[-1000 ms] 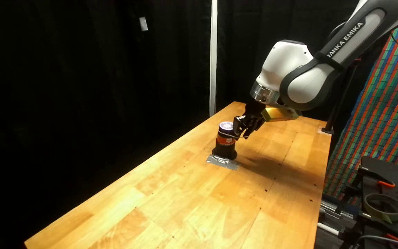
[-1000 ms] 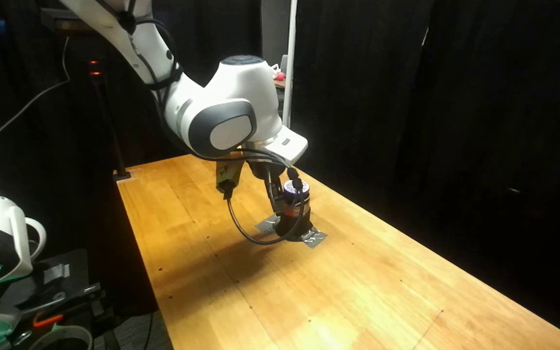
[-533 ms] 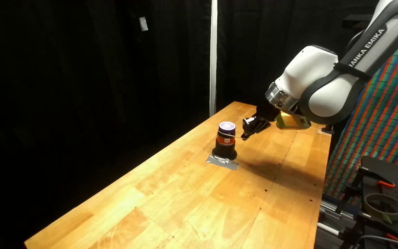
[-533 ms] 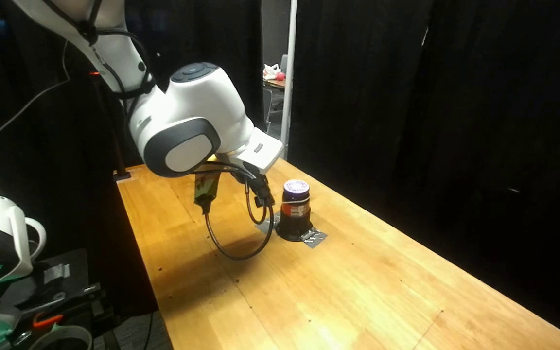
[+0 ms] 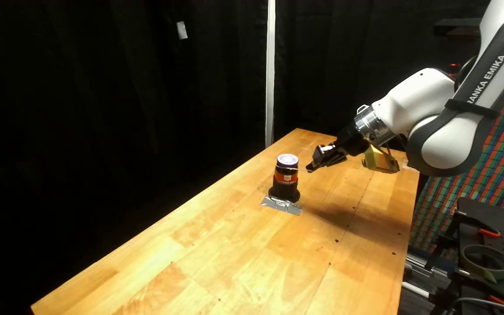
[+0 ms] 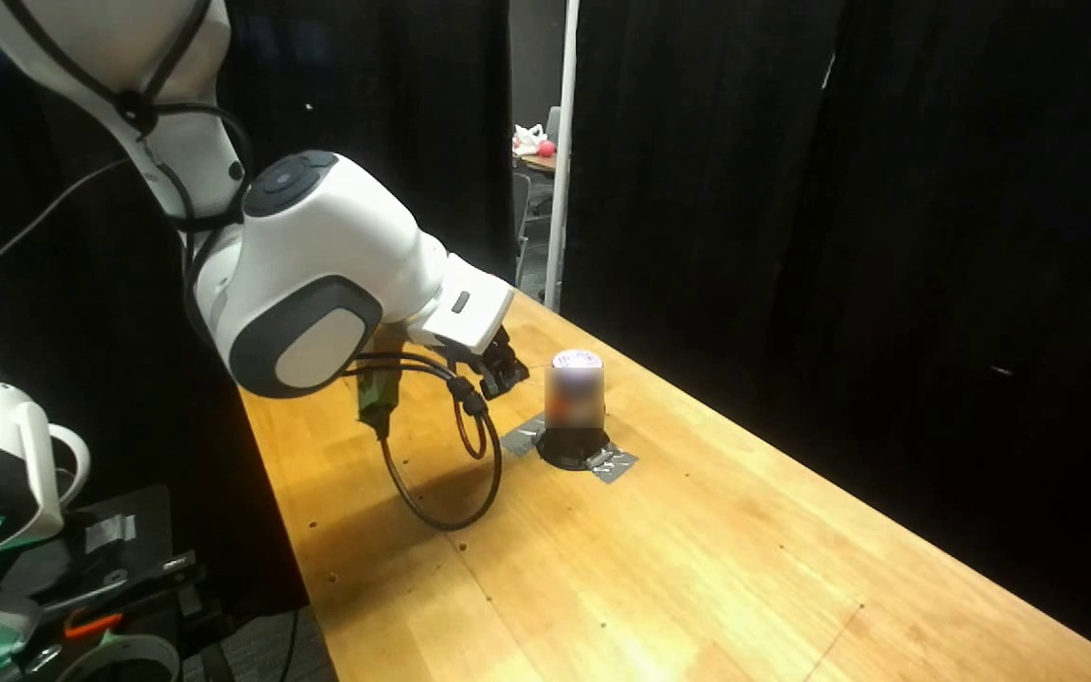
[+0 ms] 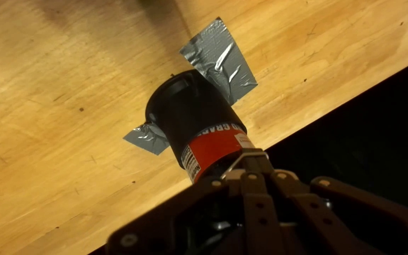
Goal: Put the rubber band on the jar.
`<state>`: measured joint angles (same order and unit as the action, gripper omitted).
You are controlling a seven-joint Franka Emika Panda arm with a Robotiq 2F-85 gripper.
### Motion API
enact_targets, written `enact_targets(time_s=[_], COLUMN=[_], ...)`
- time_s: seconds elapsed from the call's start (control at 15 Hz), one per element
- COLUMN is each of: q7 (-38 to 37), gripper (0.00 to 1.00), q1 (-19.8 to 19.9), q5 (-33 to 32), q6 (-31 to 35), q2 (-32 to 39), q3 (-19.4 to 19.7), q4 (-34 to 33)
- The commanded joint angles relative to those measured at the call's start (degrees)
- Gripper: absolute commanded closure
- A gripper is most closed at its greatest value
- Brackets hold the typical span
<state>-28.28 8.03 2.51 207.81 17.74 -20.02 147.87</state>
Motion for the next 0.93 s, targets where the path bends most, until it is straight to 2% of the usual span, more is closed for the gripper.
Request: enact_targets(time_s=[0.0, 0.07, 0.2, 0.53, 0.6, 0.67, 0.73, 0.87], q7=[-2.3, -3.1, -2.9, -3.7, -5.9, -8.1, -5.0, -6.9], gripper=[1.00, 1.00, 1.00, 1.00, 0.74, 0.73, 0.93, 0.77], q1=[3.3, 1.8, 1.3, 0.9, 1.7, 2.6, 0.3, 0.6], q5=[-4.4, -5.5, -6.3, -8.2, -9.2, -10.9, -8.1, -9.4], q6=[8.9, 11.8, 16.0, 22.4, 20.7, 18.6, 18.9, 18.5], q2=[2.1, 2.9, 4.3, 7.0, 6.8, 6.6, 6.8, 7.0], q3=[-1.3, 0.9, 2.3, 3.7, 3.2, 2.6, 4.2, 4.1], q4=[1.9, 1.9, 1.8, 1.6, 1.8, 1.8, 1.3, 1.4])
